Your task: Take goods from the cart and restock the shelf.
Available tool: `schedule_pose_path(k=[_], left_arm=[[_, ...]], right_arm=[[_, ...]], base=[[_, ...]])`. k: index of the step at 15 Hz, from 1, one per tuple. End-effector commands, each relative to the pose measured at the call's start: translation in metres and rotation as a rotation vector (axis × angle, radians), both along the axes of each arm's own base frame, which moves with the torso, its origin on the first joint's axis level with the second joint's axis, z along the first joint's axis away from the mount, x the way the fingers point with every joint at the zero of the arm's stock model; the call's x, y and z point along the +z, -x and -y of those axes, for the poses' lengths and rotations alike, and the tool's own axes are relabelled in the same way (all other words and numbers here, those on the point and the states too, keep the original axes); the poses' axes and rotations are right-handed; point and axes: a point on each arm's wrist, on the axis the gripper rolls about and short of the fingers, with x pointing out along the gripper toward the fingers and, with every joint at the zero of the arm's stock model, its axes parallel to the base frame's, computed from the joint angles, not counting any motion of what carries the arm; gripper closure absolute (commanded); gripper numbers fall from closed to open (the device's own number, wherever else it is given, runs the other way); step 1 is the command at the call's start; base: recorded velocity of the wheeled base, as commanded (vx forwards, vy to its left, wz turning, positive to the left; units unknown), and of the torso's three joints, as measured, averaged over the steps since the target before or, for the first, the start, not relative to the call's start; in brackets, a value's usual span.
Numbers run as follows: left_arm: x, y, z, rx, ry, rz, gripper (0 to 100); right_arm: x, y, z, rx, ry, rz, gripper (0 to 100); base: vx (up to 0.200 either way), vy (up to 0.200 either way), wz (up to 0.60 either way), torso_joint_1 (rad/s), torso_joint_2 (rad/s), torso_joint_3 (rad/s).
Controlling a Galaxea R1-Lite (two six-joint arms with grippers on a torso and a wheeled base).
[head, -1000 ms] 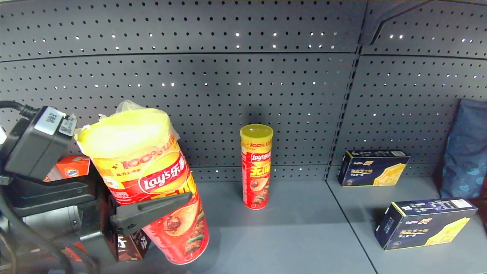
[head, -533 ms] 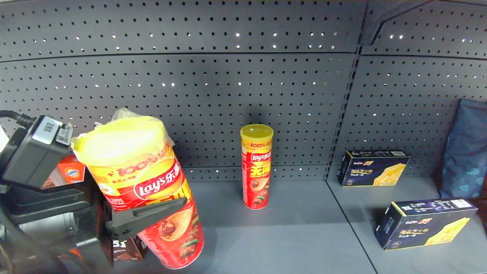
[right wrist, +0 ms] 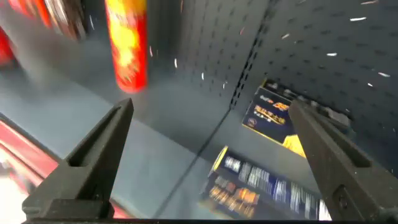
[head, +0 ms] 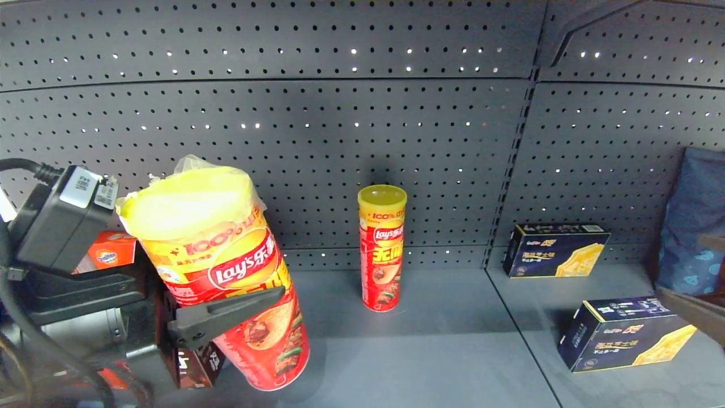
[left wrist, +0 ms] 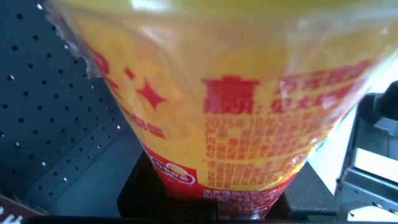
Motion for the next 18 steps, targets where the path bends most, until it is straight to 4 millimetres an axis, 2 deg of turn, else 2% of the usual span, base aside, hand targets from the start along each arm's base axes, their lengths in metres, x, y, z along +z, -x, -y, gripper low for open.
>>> schedule_pose_path(k=[1, 9, 13, 18], left_arm=[[-0.005, -0.009, 0.001, 0.012, 0.0, -0.012, 100], [-0.018, -0.03, 0.005, 0.035, -0.01, -0.028, 100], [-0.019, -0.032, 0.006, 0.034, -0.005, -0.015, 100], [-0.018, -0.033, 0.006, 0.035, -0.003, -0.011, 100]], right_arm=[[-0.011, -0.064, -0.028, 0.091, 0.128, -0.117, 0], [-0.008, -0.135, -0.096, 0.298, 0.121, -0.102, 0], [-0.034, -0.163, -0.116, 0.339, 0.127, -0.134, 0], [-0.065, -0.175, -0.131, 0.368, 0.095, -0.124, 0]], base=[[0.0, 0.0, 0.0, 0.0, 0.0, 0.0], [0.0, 0.0, 0.0, 0.0, 0.0, 0.0], [0.0, 0.0, 0.0, 0.0, 0.0, 0.0], [0.0, 0.0, 0.0, 0.0, 0.0, 0.0]])
